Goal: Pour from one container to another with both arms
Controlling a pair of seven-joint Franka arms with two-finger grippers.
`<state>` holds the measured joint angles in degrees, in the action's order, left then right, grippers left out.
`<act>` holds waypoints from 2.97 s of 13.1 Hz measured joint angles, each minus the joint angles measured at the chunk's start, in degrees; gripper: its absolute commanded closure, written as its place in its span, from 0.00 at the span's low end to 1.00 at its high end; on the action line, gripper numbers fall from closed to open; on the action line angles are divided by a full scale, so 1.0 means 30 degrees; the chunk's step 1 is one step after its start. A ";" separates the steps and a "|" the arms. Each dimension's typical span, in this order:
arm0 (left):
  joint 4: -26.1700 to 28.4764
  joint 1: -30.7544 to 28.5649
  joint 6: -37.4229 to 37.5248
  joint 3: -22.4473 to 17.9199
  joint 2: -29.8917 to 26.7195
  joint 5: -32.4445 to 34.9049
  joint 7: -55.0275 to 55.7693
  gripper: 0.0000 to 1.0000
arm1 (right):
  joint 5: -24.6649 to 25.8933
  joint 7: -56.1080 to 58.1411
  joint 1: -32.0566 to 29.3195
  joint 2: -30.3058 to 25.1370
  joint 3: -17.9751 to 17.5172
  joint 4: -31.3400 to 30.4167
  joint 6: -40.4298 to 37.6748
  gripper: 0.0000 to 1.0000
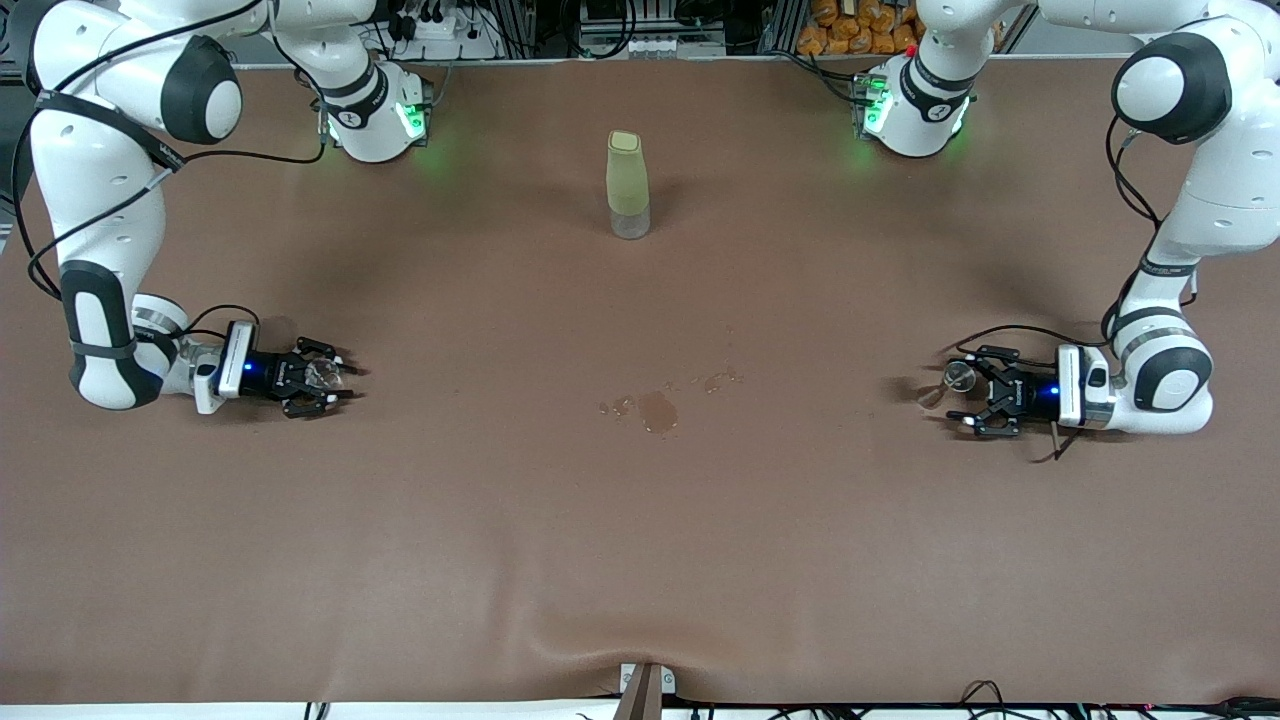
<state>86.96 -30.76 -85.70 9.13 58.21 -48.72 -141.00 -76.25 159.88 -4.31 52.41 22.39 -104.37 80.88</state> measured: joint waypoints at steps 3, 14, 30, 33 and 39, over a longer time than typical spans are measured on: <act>-0.1625 -0.0563 0.0063 -0.0502 -0.0753 0.2437 0.2822 0.00 | 0.0000 -0.0226 0.0000 0.0010 -0.0005 0.0003 -0.0037 0.00; -0.2947 0.4314 0.0361 -0.0125 -1.0100 0.8996 2.4766 0.00 | 0.6596 -1.1917 0.0157 -0.2760 0.3125 0.1433 -0.2696 0.00; -0.3447 1.1317 0.0248 -0.0287 -1.4151 1.8128 4.6787 0.00 | 1.8542 -4.1851 0.3769 -1.3803 0.4350 0.7985 -0.4979 0.00; -0.2979 1.0561 0.0266 -0.0619 -1.5965 1.8209 4.6676 0.00 | 2.0976 -4.6628 0.4027 -1.5277 0.1389 0.8848 -0.5027 0.00; -0.0945 1.0138 0.0126 -0.0523 -1.8807 1.8193 4.6961 0.00 | 2.3342 -5.2396 0.3005 -1.6318 -0.4185 0.8986 -0.4535 0.00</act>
<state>84.12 -0.34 -85.32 7.56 1.79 5.85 -0.11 -6.23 2.70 4.71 3.46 9.84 -77.41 67.28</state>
